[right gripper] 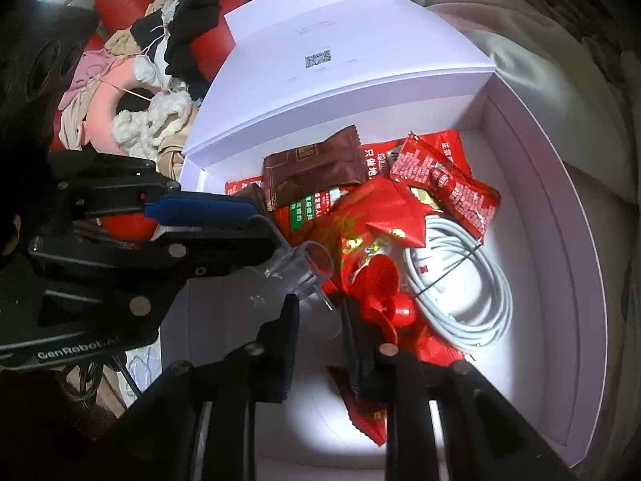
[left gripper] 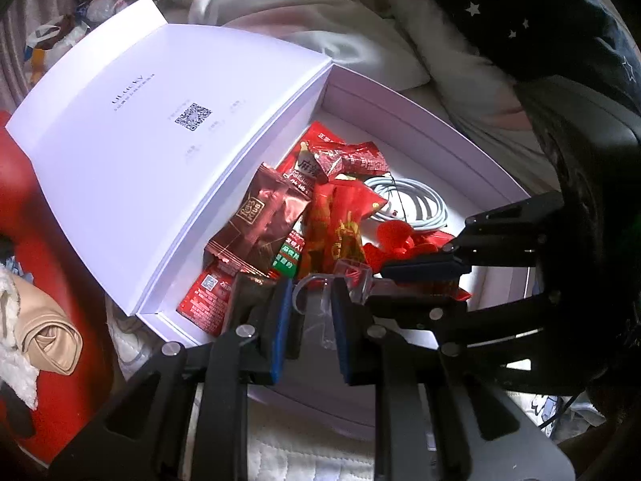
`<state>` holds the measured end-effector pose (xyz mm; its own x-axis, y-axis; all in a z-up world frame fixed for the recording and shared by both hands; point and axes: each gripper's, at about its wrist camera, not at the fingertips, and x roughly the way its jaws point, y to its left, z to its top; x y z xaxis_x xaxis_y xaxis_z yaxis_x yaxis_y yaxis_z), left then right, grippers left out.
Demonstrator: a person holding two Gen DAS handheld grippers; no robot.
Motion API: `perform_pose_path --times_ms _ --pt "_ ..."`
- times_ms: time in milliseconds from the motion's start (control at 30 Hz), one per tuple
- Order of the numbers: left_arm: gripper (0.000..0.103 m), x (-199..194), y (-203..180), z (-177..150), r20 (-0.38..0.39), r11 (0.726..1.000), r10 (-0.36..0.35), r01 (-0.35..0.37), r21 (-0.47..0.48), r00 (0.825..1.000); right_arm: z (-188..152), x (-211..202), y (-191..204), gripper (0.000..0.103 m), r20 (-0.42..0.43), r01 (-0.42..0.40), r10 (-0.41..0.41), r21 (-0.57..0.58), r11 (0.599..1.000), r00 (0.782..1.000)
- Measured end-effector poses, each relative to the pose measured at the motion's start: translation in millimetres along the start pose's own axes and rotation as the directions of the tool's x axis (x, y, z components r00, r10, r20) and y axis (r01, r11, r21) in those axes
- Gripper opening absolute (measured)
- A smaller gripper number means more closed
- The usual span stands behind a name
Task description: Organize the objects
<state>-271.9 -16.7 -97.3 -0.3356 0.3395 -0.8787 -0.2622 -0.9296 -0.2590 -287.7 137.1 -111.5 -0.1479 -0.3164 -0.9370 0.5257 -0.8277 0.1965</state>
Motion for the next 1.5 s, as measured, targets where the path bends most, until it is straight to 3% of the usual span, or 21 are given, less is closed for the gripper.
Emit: perform_pose_path --times_ms 267,600,700,767,833,1200,1300,1500 --pt "0.018 -4.2 -1.0 0.7 -0.038 0.999 0.011 -0.013 -0.038 0.999 -1.4 3.0 5.1 0.022 -0.003 0.010 -0.010 0.021 1.000 1.000" --pt "0.022 -27.8 -1.2 -0.3 -0.037 0.994 0.095 -0.097 -0.055 0.995 -6.7 -7.7 14.9 0.023 0.013 0.055 -0.056 0.050 0.997 0.998" --pt "0.031 -41.4 -3.1 0.6 -0.018 0.990 0.130 -0.131 -0.056 0.991 -7.3 -16.0 18.5 0.028 0.028 0.090 -0.092 0.056 0.994 0.995" --pt "0.046 -49.8 -6.4 3.6 0.000 0.987 0.150 -0.150 -0.056 0.989 -7.9 -24.2 20.2 0.039 0.048 0.106 -0.109 0.064 0.992 0.993" --pt "0.057 -59.4 -8.7 3.4 0.021 0.984 0.171 -0.169 -0.057 0.985 -9.6 -35.2 21.0 0.059 0.077 0.126 -0.132 0.080 0.989 0.988" --pt "0.076 -115.1 -13.6 -7.9 0.096 0.980 0.186 -0.177 -0.095 0.978 -19.7 -92.0 27.8 0.060 0.188 0.208 -0.240 0.176 0.962 0.952" --pt "0.086 -127.7 -17.7 -13.0 0.113 0.976 0.203 -0.192 -0.100 0.973 -29.6 -109.9 31.1 0.060 0.216 0.218 -0.261 0.201 0.955 0.941" --pt "0.090 -156.5 -23.0 -26.3 0.137 0.974 0.206 -0.190 -0.121 0.969 -47.6 -145.8 46.0 0.061 0.256 0.248 -0.309 0.245 0.937 0.916"
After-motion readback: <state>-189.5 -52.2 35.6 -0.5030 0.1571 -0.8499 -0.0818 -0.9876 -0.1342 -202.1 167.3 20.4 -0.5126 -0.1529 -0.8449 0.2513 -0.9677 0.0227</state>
